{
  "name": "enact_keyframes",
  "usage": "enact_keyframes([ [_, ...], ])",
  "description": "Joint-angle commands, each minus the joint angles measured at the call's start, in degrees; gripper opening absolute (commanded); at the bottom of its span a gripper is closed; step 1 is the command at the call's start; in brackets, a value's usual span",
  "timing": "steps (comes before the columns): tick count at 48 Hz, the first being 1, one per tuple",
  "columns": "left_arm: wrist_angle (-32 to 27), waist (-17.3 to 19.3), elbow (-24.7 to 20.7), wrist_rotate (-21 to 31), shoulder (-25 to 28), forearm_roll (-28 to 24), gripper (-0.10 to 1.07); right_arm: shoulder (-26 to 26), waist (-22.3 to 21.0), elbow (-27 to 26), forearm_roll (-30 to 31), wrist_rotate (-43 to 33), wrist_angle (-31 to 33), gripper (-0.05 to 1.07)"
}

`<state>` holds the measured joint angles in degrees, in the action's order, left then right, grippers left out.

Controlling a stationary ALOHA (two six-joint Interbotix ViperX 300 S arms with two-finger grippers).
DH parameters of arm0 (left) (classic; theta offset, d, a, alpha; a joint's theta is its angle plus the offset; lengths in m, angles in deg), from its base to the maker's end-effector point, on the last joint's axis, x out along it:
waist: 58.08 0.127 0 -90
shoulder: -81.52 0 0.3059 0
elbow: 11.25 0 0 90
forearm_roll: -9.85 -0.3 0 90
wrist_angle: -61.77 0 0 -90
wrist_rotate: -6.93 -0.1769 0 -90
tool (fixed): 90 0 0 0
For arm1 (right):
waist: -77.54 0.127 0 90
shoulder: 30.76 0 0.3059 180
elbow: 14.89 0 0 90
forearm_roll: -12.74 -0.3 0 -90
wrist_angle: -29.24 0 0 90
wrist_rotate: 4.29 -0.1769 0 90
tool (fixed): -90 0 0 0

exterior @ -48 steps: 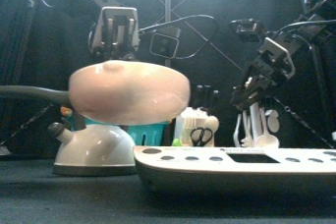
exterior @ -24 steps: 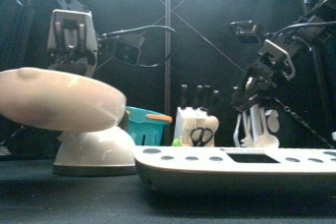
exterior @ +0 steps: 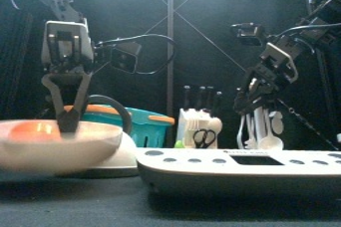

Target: Place pan left of stove

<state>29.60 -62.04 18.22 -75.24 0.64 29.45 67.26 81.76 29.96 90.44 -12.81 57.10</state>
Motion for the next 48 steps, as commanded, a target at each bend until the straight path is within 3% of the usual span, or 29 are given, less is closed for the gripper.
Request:
enact_keyframes([
  [1,0.4,0.1,-0.6,-0.1,-0.1,0.0,0.69,0.5,-0.1,-1.1,0.2,0.1,-0.2,0.91],
  [39,0.8,-0.4,-5.4,-0.4,-1.3,-1.8,0.70,0.5,-0.1,-1.1,0.2,0.1,-0.2,0.91],
  [48,4.0,-0.9,-5.9,-0.9,-2.1,-2.1,0.70,0.5,-0.1,-1.1,0.2,0.1,-0.2,0.91],
])
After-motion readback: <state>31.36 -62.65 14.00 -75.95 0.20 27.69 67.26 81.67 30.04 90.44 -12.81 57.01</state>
